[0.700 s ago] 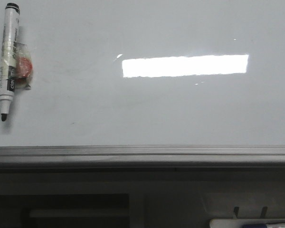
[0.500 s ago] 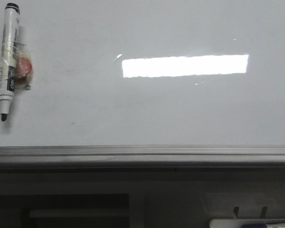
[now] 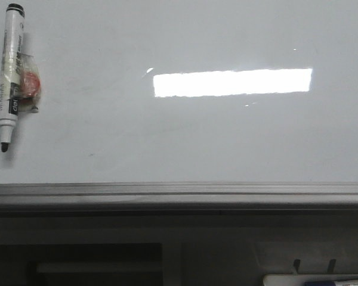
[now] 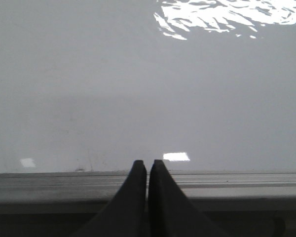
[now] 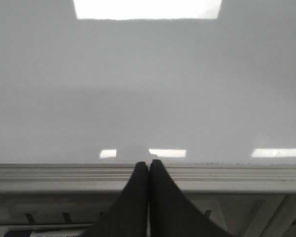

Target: Write number 3 on whiteboard

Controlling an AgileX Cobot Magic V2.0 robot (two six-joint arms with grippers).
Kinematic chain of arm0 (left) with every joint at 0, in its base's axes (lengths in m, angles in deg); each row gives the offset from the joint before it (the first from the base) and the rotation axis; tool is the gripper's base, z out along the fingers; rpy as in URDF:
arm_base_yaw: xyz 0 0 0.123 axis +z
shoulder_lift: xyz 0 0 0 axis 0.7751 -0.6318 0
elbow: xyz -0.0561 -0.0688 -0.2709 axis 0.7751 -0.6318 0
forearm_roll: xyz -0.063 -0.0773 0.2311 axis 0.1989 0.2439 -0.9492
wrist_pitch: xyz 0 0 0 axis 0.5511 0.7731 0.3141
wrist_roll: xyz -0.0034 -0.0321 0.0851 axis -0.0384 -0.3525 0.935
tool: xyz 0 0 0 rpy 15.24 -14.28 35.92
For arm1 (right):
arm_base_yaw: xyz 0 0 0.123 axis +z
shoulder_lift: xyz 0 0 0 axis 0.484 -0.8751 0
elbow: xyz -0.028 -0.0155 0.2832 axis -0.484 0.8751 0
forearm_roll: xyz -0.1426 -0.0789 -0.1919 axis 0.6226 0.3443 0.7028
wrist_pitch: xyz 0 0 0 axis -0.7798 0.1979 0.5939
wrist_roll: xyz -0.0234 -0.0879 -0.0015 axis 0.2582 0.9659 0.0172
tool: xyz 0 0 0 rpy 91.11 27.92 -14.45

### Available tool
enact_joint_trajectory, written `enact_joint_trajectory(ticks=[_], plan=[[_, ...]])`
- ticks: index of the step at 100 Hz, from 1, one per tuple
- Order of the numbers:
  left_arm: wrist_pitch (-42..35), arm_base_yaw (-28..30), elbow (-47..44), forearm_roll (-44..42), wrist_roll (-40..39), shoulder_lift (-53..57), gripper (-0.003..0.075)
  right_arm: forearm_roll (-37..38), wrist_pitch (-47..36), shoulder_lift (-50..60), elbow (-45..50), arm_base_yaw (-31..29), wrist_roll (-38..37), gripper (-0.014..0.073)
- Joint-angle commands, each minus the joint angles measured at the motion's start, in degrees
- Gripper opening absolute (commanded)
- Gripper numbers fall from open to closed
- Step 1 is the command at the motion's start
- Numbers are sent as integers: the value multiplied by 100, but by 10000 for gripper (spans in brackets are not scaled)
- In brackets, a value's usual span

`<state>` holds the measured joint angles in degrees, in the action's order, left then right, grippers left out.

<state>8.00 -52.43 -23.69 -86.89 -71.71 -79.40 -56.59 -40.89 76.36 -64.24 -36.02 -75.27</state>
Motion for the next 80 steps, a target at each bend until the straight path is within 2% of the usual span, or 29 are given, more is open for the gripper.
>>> enact_joint_trajectory(ticks=[1,9,26,43,57,80], plan=[[-398,-40,-65,90,-49,139,-21,0,-211,87,186,-25,17,-61],[-716,-40,-65,117,-38,139,-21,0,-557,87,186,-25,17,-61],[-1460,-40,-65,226,0,139,-21,0,-2125,87,186,-25,17,-61],[-1534,-40,-65,226,0,139,-21,0,-3351,87,186,-25,17,-61],[-1684,-40,-65,214,0,139,-20,0,-3689,87,186,-25,17,-61],[-1802,-40,-65,237,-38,139,-21,0,-3616,87,186,-25,17,-61]])
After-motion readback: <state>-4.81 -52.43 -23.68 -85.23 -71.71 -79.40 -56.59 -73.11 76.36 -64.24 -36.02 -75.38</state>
